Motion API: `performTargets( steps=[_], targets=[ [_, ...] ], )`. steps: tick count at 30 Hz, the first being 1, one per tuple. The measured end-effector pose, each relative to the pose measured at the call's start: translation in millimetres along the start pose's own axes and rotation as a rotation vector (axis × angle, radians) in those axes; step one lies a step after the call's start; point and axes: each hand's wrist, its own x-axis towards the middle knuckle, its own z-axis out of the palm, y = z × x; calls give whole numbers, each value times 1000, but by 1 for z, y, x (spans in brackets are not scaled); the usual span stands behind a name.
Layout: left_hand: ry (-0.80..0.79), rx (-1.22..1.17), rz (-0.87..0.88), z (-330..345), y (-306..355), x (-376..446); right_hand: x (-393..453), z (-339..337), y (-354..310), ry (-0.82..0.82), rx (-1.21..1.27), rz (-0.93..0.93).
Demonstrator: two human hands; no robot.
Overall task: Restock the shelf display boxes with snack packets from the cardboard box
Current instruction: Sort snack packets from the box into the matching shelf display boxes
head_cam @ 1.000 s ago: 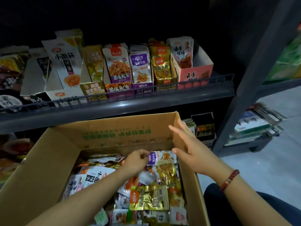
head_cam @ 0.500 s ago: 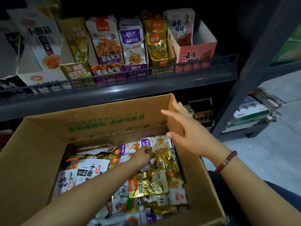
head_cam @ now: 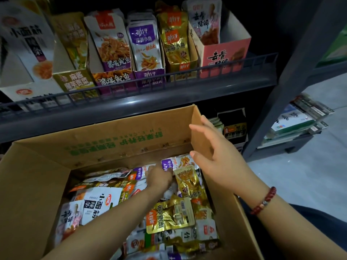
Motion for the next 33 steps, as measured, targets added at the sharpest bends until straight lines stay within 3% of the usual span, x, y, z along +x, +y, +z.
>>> performTargets(
  steps=[2,6,12,16,20,22,25,33],
  targets=[
    [11,202,93,-1,-3,-2,0,0,0,0,6,4],
    [36,331,191,-3,-7,-13,0,0,0,9,14,3],
    [166,200,100,-15,-2,-10,0,1,1,12,7,6],
    [43,194,31,-11,-12,3,0,2,2,15,11,7],
    [28,-96,183,-5,-15,-3,1,2,3,23,6,7],
    [65,-238,134,-6,-9,-8,0,2,2,24,-1,10],
    [159,-222,37,-6,-6,-5,-1,2,1,24,6,14],
    [-30,-533,-107,-16,0,10,0,1,0,32,11,22]
  ],
)
